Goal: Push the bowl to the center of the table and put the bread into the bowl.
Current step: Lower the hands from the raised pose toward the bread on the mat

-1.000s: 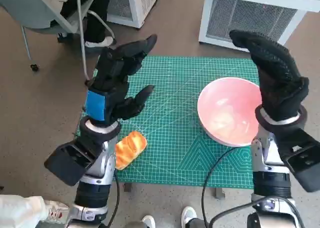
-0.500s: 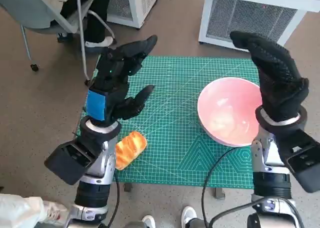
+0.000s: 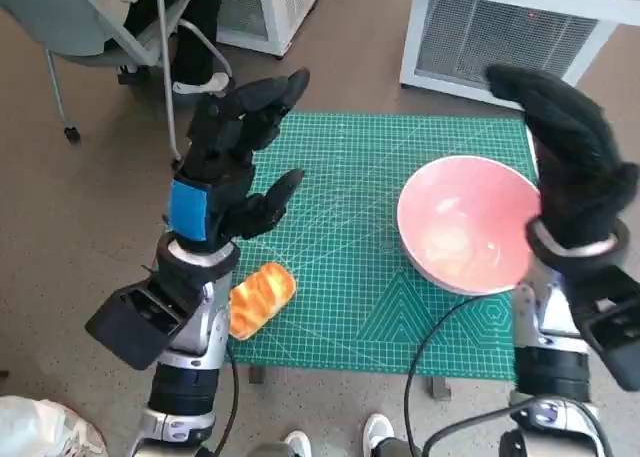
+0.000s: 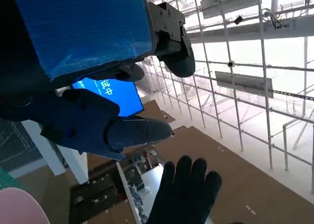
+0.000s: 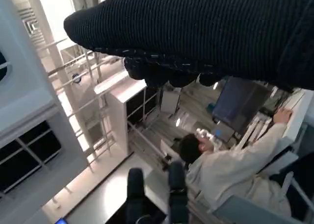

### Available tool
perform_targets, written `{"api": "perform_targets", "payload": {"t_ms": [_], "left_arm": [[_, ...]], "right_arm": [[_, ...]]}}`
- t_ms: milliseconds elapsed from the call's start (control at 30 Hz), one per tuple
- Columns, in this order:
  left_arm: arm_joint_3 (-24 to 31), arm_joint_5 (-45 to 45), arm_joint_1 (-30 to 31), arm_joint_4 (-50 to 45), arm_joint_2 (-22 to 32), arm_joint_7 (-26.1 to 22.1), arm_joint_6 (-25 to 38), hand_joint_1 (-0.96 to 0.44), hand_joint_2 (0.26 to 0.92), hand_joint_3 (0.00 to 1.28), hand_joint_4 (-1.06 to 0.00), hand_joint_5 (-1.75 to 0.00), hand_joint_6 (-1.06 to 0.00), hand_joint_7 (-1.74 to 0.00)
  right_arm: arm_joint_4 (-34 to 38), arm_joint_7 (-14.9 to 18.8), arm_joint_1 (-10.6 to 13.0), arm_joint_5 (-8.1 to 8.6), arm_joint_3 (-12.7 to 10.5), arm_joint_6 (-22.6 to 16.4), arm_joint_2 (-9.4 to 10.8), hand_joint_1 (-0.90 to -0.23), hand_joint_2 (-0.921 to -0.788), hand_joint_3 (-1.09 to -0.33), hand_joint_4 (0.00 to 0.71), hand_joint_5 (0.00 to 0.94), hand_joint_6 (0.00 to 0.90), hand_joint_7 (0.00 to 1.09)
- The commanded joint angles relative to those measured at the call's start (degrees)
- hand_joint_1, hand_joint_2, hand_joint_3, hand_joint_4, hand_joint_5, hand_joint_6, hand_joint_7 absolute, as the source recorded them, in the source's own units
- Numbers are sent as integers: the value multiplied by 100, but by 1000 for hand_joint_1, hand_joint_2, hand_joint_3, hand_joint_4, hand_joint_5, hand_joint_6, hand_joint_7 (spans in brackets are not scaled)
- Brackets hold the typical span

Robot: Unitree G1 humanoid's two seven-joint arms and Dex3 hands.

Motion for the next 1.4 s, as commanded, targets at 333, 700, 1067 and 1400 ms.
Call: {"api": "perform_targets", "payload": {"t_ms": [333,700,1067,1400], "left_arm": [[128,-180,-20,90,-14,-17,-43,-452,921,321,-483,-47,-171,-791],[162,-177,12,35,0,36,19,-474,921,307,-491,-46,-182,-777],[199,-60,39,-22,63,82,27,-480,921,305,-492,-43,-188,-764],[270,-16,92,-69,131,125,25,-474,921,302,-494,-39,-197,-746]], "right_arm": [[2433,-1628,89,-1032,-866,-491,-620,-593,-921,-770,252,1,93,397],[3984,-2036,-18,-1011,-967,139,-782,-519,-921,-868,203,0,77,362],[4536,-2072,-128,-961,-995,1028,-357,-460,-921,-892,183,1,92,271],[4703,-2077,-287,-1052,-929,1732,49,-492,-921,-858,193,8,106,241]]}}
